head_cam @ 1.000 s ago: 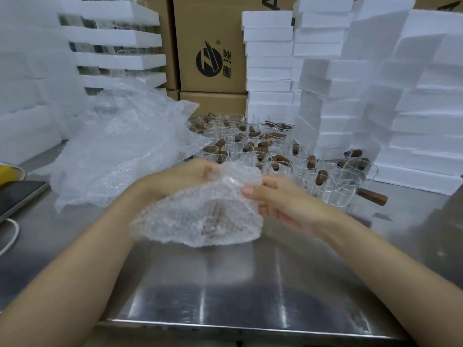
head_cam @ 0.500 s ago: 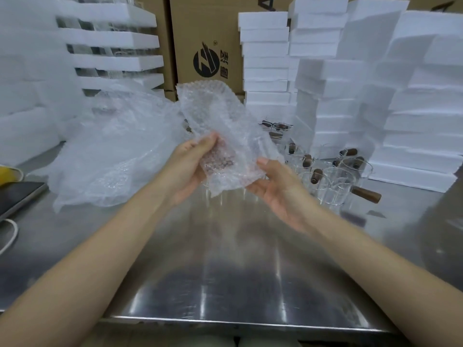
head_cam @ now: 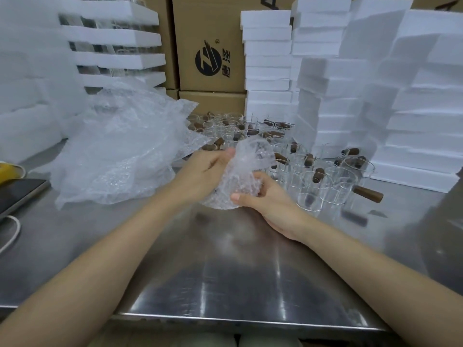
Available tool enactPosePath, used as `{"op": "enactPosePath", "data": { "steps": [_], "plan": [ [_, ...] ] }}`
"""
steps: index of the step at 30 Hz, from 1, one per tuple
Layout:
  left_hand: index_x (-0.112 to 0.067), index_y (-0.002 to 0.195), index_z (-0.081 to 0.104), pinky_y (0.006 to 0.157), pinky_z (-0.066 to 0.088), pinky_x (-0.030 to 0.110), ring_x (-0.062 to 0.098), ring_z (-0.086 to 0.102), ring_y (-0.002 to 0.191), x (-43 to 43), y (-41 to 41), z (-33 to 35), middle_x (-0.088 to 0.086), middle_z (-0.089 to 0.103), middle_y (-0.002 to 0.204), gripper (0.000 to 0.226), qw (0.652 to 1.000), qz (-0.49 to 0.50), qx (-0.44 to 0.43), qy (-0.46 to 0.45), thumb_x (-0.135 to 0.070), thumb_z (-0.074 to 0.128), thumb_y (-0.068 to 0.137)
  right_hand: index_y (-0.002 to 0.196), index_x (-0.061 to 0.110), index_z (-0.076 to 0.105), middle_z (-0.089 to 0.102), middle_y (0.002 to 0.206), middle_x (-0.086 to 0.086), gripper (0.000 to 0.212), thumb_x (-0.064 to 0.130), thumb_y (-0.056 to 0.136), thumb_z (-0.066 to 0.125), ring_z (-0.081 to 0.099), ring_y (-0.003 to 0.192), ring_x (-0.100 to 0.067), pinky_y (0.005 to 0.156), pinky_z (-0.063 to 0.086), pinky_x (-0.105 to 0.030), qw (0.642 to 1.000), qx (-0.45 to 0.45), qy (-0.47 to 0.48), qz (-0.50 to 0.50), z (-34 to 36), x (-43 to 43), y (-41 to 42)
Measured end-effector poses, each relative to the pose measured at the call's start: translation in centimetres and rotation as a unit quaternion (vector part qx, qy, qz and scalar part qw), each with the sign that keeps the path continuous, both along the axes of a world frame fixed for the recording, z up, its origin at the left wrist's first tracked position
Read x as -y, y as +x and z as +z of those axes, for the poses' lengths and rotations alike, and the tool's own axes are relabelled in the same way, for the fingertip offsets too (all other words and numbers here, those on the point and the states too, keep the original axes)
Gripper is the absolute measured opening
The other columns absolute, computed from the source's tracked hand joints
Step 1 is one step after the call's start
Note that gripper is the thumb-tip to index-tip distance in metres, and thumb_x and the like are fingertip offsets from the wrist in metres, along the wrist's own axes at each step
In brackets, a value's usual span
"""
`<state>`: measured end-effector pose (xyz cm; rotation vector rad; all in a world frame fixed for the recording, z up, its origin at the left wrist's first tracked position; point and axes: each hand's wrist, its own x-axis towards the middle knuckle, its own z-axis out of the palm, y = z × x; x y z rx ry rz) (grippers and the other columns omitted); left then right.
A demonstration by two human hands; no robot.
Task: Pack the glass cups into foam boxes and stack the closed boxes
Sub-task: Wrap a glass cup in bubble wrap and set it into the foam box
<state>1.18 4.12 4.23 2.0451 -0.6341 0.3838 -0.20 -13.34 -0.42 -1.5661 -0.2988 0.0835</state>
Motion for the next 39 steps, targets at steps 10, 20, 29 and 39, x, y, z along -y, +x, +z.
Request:
{"op": "enactPosePath", "data": {
  "steps": [10, 20, 29, 39],
  "plan": [
    [-0.012, 0.058, 0.044, 0.086, 0.037, 0.026, 0.033, 0.059, 0.094, -0.5, 0.0, 0.0, 0.019, 0.053, 0.061, 0.050, 0.977, 0.014, 0.047, 0.209, -0.042, 0.041, 0.098, 0.118, 0.019, 0.059, 0.068, 0.114, -0.005, 0.050, 0.032, 0.075, 0.081, 0.065, 0.105, -0.024, 0.095, 0.050, -0.044, 0.974, 0.076, -0.211, 0.021, 1.4, 1.1, 0.3],
    [-0.015, 0.090, 0.075, 0.084, 0.032, 0.013, 0.015, 0.037, 0.097, 1.4, 0.1, -0.7, -0.001, 0.047, 0.102, 0.020, 0.988, 0.048, 0.053, 0.137, -0.031, 0.076, 0.079, 0.105, 0.015, 0.069, 0.071, 0.100, 0.003, 0.017, 0.019, 0.089, 0.063, 0.066, 0.092, -0.012, 0.083, 0.049, -0.032, 0.968, 0.141, -0.208, -0.008, 2.4, 1.5, 0.0],
    [-0.012, 0.067, 0.068, 0.092, 0.035, 0.034, 0.014, 0.037, 0.115, 1.8, -0.4, -0.7, -0.002, 0.044, 0.128, 0.044, 0.965, 0.027, -0.032, 0.258, -0.043, 0.049, 0.092, 0.092, 0.024, 0.066, 0.061, 0.086, 0.015, 0.028, -0.002, 0.080, 0.070, 0.058, 0.079, -0.004, 0.069, 0.044, -0.013, 0.933, 0.279, -0.171, -0.152, 2.2, 0.6, 0.4],
    [-0.015, 0.112, 0.064, 0.085, 0.052, 0.026, 0.003, 0.066, 0.094, 0.9, -0.9, 0.5, -0.001, 0.072, 0.097, 0.031, 0.993, -0.034, 0.007, 0.110, 0.002, 0.061, 0.086, 0.082, 0.005, 0.076, 0.069, 0.085, 0.006, 0.040, 0.025, 0.082, 0.041, 0.050, 0.095, -0.016, 0.092, 0.037, -0.033, 0.844, 0.292, -0.448, -0.036, 3.1, 1.0, 0.9]
  ]
}}
